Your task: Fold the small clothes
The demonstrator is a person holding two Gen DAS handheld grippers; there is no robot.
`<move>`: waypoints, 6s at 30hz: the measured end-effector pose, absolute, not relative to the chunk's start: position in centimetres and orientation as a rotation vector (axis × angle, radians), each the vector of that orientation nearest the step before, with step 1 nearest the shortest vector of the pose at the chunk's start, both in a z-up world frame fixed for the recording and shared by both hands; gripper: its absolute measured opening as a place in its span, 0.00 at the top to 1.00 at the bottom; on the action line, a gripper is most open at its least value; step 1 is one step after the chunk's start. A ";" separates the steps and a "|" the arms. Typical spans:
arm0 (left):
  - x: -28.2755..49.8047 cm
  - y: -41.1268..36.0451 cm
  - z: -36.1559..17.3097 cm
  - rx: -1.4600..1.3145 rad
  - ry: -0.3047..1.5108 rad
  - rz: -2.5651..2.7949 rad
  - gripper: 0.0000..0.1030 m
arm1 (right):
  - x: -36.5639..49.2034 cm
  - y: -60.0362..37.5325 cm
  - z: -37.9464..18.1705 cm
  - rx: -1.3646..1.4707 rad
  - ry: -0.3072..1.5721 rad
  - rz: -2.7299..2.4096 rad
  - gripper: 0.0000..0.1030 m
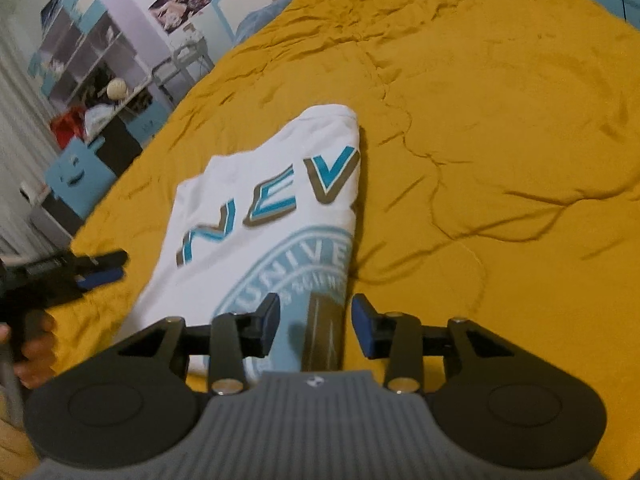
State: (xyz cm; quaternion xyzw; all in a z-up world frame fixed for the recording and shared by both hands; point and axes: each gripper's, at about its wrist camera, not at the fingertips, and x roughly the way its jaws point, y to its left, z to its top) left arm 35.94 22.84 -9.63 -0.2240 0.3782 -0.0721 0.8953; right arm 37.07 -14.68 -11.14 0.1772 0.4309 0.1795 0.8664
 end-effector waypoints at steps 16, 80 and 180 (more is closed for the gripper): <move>45.2 26.5 -16.7 -0.753 0.811 -0.264 0.49 | 49.6 -14.8 -18.4 0.710 0.959 0.427 0.58; 17.9 12.6 5.9 -0.462 0.367 -0.235 0.79 | 23.8 -21.1 5.6 0.543 0.502 0.631 0.91; 24.4 7.3 -8.7 -0.057 0.960 -0.221 0.85 | 26.9 -20.7 -9.7 -0.012 0.972 0.354 0.97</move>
